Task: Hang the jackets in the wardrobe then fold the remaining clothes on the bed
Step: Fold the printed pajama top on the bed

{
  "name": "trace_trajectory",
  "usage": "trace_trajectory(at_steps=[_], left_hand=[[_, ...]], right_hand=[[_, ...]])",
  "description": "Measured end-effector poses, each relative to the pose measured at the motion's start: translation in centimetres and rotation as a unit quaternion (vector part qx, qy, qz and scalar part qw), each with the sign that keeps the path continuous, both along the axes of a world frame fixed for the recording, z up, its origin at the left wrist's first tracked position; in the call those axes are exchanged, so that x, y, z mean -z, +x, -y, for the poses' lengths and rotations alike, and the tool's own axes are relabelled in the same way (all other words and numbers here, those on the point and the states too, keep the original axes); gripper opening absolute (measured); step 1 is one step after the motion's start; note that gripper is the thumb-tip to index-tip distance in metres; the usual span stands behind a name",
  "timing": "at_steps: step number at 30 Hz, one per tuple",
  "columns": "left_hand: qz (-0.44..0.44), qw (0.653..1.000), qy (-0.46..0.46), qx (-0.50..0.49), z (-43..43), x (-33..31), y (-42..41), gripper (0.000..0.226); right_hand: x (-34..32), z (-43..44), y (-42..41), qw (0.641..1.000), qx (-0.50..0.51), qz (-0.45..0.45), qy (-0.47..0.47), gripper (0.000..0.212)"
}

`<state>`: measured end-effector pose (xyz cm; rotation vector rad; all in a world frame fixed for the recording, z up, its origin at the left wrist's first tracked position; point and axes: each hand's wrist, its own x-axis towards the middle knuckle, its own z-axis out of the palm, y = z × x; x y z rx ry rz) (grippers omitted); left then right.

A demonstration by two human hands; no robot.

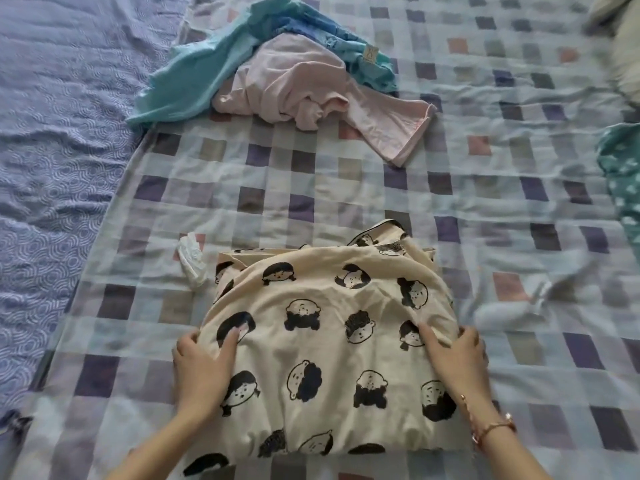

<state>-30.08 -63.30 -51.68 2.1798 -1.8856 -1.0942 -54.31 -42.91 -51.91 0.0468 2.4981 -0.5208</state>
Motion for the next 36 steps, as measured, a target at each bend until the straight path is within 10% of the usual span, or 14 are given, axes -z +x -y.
trace_trajectory(at_steps=[6, 9, 12, 14, 17, 22, 27, 29, 32, 36], left_hand=[[-0.011, 0.998, 0.030, 0.053, 2.1, 0.0, -0.9, 0.036], [0.083, 0.984, -0.099, 0.126, 3.9, -0.5, -0.5, 0.045], [-0.046, 0.966, -0.175, 0.186, 4.2, -2.3, -1.0, 0.022], [-0.234, 0.967, 0.032, 0.091, 4.3, -4.3, -1.8, 0.023], [-0.342, 0.881, 0.327, -0.021, 5.1, -5.8, -2.0, 0.056], [-0.361, 0.868, 0.332, -0.074, 5.3, -4.9, -0.4, 0.073], [-0.062, 0.995, 0.074, -0.008, 3.3, -2.6, 1.9, 0.097], [-0.062, 0.987, 0.142, -0.036, 1.9, -2.4, 2.1, 0.103], [-0.171, 0.926, 0.322, -0.097, 1.5, -3.0, 2.3, 0.073], [-0.274, 0.828, 0.475, -0.118, 1.6, -5.6, 1.7, 0.029]], right_hand=[[-0.2, -0.8, 0.1, 0.987, 0.030, 0.063, -0.144, 0.022], [-2.3, -0.2, 0.4, 0.985, -0.022, 0.041, -0.167, 0.035], [-7.0, 2.7, 2.4, 0.951, -0.140, 0.082, -0.262, 0.043], [-9.8, 6.0, 5.1, 0.923, -0.244, 0.098, -0.281, 0.051], [-10.7, 10.9, 11.0, 0.879, -0.362, 0.122, -0.287, 0.065], [-10.0, 12.7, 17.4, 0.806, -0.514, 0.233, -0.178, 0.053], [-4.8, 10.1, 14.0, 0.949, -0.252, -0.059, -0.183, 0.051], [-2.7, 9.5, 12.4, 0.975, -0.128, 0.101, -0.154, 0.079], [-1.1, 9.1, 11.6, 0.894, 0.058, 0.359, -0.263, 0.102], [-3.0, 8.1, 11.5, 0.822, 0.064, 0.428, -0.370, 0.056]])
